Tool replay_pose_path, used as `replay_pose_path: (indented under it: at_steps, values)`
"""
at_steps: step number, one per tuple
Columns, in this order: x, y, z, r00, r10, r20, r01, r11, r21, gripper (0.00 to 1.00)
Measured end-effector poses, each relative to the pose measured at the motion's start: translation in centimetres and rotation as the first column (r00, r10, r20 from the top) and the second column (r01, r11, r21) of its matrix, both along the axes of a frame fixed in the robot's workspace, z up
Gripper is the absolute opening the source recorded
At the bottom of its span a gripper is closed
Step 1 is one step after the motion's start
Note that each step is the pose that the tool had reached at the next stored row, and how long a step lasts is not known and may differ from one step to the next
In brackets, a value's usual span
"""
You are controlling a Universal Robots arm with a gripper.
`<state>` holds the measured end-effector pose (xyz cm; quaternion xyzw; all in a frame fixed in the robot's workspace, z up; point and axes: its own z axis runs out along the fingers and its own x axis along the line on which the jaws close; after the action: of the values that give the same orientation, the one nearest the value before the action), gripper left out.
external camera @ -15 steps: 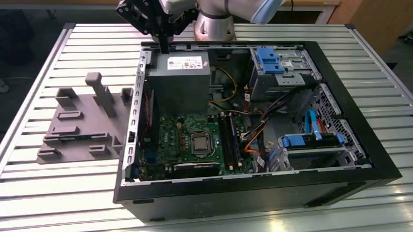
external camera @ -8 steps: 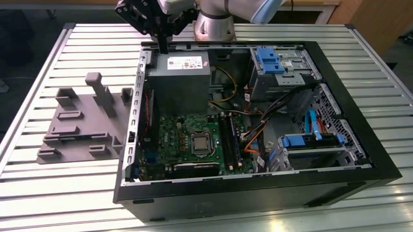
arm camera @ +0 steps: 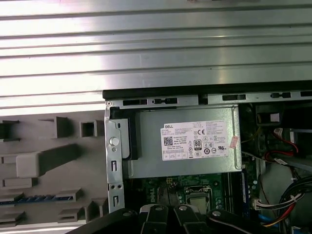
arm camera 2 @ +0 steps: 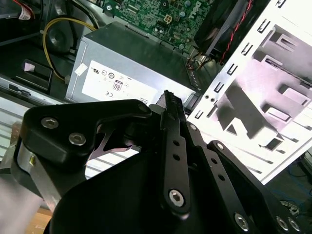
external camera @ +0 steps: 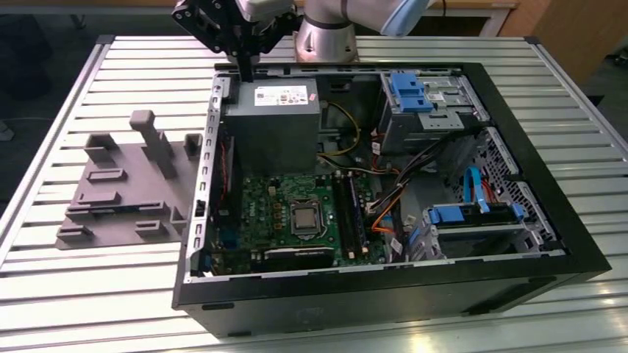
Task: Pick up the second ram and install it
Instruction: 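Reach for the second ram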
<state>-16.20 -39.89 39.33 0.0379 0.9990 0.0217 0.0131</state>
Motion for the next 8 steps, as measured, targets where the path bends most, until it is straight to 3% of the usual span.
replay_pose_path:
  at_steps: [8]
  values:
    - [-0.44, 0.0, 0.0, 1.0, 0.0, 0.0, 0.0, 1.0, -0.0001, 0.11]
